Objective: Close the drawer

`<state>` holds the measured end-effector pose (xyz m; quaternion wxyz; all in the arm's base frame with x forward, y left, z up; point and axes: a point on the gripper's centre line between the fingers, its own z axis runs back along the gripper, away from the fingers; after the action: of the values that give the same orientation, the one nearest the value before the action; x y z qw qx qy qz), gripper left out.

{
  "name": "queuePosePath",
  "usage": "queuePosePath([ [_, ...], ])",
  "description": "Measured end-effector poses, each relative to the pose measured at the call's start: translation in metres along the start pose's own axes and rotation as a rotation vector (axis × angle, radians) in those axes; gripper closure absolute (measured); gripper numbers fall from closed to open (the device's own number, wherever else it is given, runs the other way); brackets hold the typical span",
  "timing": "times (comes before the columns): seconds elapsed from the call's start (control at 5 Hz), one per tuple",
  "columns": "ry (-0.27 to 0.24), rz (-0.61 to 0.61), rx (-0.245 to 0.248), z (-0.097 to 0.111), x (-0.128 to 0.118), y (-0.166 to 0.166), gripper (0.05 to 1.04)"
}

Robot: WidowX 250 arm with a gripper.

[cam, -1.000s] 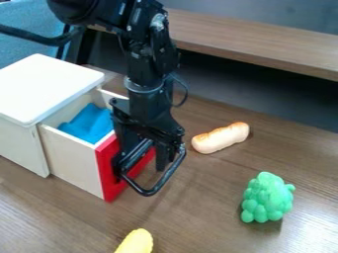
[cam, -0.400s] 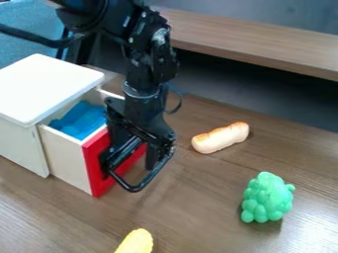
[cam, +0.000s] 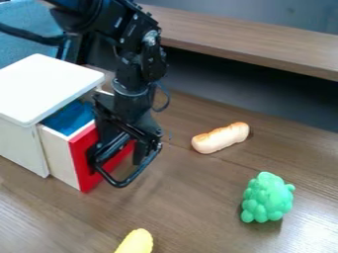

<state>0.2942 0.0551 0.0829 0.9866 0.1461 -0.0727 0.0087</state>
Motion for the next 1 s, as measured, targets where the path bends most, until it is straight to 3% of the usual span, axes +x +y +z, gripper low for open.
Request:
queuePosePath([
  [0.6,0.002,0.059,0.029,-0.002,0.002,0.028,0.084],
  [1.0,0.038,0.077,0.123,-0.012,-0.001,0.058,0.084],
])
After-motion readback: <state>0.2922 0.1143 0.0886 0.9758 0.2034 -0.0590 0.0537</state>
